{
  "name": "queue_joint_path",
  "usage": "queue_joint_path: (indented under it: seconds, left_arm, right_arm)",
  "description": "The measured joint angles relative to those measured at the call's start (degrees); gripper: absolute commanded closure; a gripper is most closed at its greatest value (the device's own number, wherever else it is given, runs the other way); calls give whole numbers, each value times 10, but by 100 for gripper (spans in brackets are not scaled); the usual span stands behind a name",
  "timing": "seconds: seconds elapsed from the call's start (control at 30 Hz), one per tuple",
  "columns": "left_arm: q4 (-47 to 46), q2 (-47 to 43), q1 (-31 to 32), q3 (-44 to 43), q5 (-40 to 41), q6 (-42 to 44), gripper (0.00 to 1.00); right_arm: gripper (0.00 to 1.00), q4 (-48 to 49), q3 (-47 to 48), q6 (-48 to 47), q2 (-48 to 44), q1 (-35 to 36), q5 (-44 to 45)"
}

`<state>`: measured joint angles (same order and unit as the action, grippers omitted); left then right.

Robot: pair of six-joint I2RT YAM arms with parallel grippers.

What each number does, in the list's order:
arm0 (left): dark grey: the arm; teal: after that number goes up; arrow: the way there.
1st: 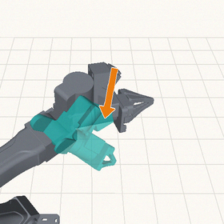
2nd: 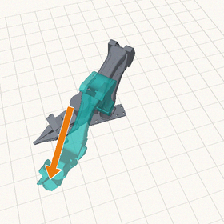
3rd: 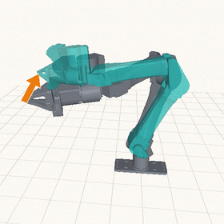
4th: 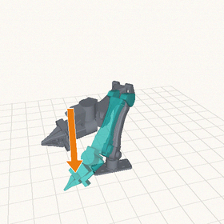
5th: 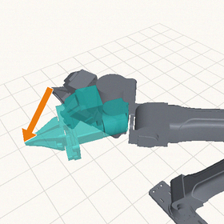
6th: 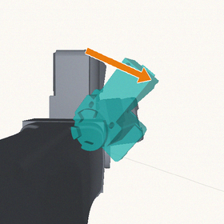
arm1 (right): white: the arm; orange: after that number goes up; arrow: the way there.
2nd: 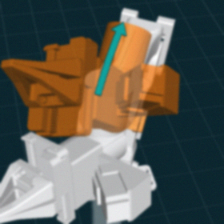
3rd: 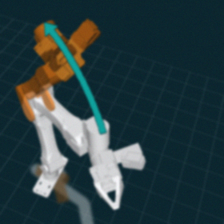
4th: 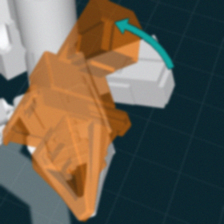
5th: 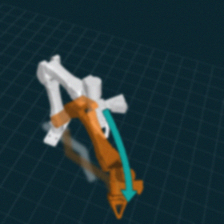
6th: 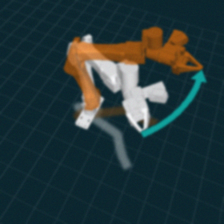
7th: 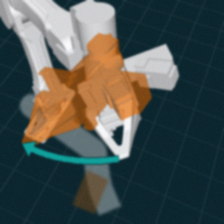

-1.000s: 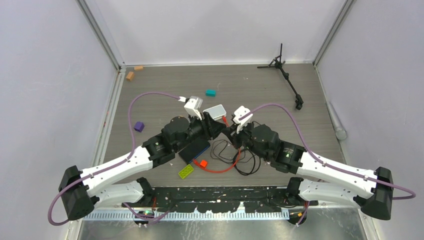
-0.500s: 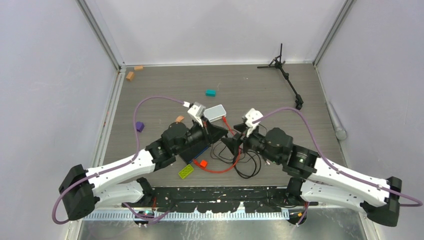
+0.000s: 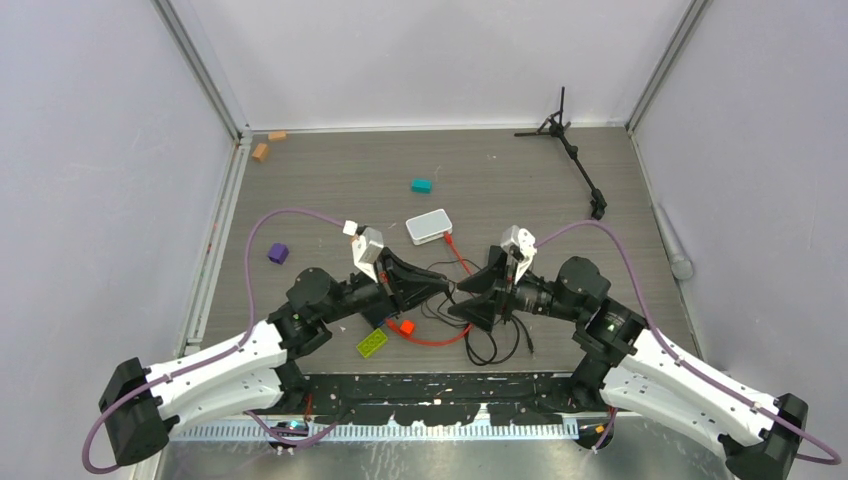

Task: Insert the plug into the switch port
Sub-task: Pick up the connector from the center of the board.

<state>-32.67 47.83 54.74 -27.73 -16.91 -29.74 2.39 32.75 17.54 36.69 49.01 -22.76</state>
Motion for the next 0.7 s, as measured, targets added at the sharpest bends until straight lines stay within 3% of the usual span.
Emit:
queue_joint_path:
  seconds: [0.1, 0.23, 0.57, 0.7]
  left_arm:
    - [-19, -3, 0, 3, -16, -8, 100]
    - [-40, -5, 0, 9, -29, -18, 100]
    - [-78, -5, 0, 9, -42, -35, 100]
    - [-95, -4, 0, 10, -42, -44, 100]
  right_arm:
    - [36, 30, -21, 28, 3, -1, -55]
    - [45, 93, -37, 67, 4, -1, -90]
    - [63, 253, -108, 147, 1, -1, -66]
    - [64, 295, -125, 172, -3, -1, -43]
